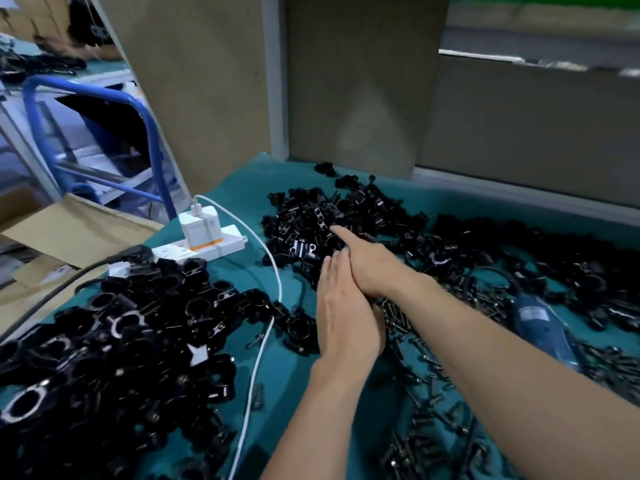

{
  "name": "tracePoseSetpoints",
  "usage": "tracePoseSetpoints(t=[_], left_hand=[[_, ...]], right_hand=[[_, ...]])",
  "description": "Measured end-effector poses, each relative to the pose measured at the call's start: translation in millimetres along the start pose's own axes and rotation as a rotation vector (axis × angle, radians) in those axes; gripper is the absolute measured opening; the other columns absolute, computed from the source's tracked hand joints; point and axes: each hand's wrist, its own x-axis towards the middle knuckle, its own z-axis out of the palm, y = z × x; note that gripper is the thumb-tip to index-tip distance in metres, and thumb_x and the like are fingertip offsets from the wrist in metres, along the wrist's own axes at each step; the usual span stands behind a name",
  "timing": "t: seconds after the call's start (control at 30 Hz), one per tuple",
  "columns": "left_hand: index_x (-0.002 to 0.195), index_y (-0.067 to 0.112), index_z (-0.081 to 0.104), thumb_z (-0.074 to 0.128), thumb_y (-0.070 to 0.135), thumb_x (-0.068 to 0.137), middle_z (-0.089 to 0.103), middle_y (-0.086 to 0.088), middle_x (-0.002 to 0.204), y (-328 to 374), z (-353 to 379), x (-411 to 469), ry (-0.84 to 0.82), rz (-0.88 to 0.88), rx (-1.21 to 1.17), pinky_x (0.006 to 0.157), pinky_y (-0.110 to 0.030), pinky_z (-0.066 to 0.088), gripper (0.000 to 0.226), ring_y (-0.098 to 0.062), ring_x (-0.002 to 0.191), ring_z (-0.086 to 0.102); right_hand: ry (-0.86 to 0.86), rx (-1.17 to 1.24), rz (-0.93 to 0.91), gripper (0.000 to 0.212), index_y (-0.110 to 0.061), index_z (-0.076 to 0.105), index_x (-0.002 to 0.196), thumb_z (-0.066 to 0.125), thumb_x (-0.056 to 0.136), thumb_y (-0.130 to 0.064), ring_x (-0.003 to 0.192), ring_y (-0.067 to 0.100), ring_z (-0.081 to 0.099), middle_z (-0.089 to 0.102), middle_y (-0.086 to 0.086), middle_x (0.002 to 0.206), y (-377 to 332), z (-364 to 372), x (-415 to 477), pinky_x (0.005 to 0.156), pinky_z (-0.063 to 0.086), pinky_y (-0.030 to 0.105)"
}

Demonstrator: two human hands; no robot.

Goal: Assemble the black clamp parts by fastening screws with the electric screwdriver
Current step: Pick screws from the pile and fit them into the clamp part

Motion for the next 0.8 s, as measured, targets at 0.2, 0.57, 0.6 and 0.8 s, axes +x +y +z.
tracePoseSetpoints(t=[0.2,0.57,0.6,0.8], left_hand=[[0.166,0.034,0.009,0.060,-0.002,0.093,0.009,0.007,0.174,-5,6,6,0.009,-0.069,-0.036,0.127,-0.031,0.012,0.095,-0.008,0.160,0.004],[0.138,0.053,0.051,0.066,0.019,0.091,0.059,0.019,0.142,28,-13,-10,-0.117,0.157,-0.097,0.091,-0.025,0.057,0.060,-0.007,0.098,0.070],[0.134,0.057,0.053,0.065,0.019,0.090,0.063,0.022,0.135,33,-14,-15,-0.176,0.174,-0.128,0.082,-0.016,0.054,0.060,0.000,0.088,0.068],[0.125,0.070,0.056,0.066,0.039,0.073,0.067,0.024,0.110,40,-5,-55,-0.478,0.199,-0.322,0.091,-0.031,0.054,0.061,0.002,0.098,0.066]], right_hand=[[0.173,0.157,0.063,0.051,-0.034,0.040,0.146,0.041,0.101,-0.010,0.072,0.020,0.061,0.061,0.001,0.081,0,9,1,0.060,0.049,0.035],[0.510,0.368,0.245,0.043,-0.035,0.064,0.116,0.081,0.080,-0.017,0.076,0.009,0.064,0.069,-0.008,0.096,43,-19,-97,0.057,0.040,0.013],[0.535,0.433,0.256,0.042,-0.035,0.064,0.116,0.079,0.082,-0.016,0.074,0.007,0.064,0.071,-0.008,0.094,47,-18,-110,0.057,0.040,0.012],[0.417,0.939,0.229,0.043,-0.027,0.060,0.131,0.066,0.097,-0.002,0.087,0.020,0.076,0.079,0.001,0.095,67,-14,-181,0.083,0.061,0.035]])
